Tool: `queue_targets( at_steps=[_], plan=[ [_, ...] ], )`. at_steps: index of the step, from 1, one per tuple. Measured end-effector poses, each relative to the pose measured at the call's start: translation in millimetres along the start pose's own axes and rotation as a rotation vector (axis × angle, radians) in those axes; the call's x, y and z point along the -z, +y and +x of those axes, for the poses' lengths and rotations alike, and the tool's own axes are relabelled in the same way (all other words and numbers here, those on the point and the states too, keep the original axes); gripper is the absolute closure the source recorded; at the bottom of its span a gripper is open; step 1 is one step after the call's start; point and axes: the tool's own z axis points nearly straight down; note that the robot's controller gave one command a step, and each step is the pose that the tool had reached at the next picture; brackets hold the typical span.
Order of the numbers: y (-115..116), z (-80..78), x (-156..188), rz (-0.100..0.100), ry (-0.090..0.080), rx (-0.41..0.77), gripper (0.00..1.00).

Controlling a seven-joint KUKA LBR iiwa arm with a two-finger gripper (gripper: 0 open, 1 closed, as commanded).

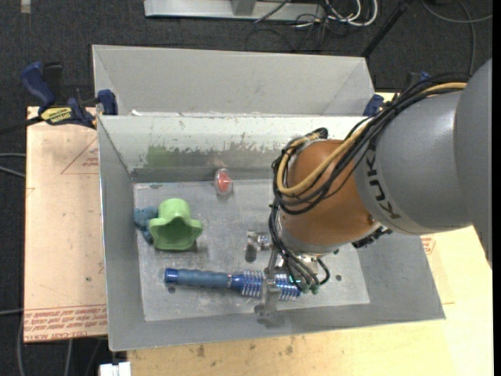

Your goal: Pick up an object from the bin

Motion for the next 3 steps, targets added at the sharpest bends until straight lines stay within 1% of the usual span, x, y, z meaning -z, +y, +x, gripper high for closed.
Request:
queue_targets(
  at_steps=[1,2,3],
  plan=[
    [-31,-18.5,-63,0.001,-0.004,0.039,0.00],
    [-29,-18.5,-60,0.000,-0.007,0.041,1.00],
    [-22,-34.9,75,0.000,-0.017,0.067,1.00]
  ],
)
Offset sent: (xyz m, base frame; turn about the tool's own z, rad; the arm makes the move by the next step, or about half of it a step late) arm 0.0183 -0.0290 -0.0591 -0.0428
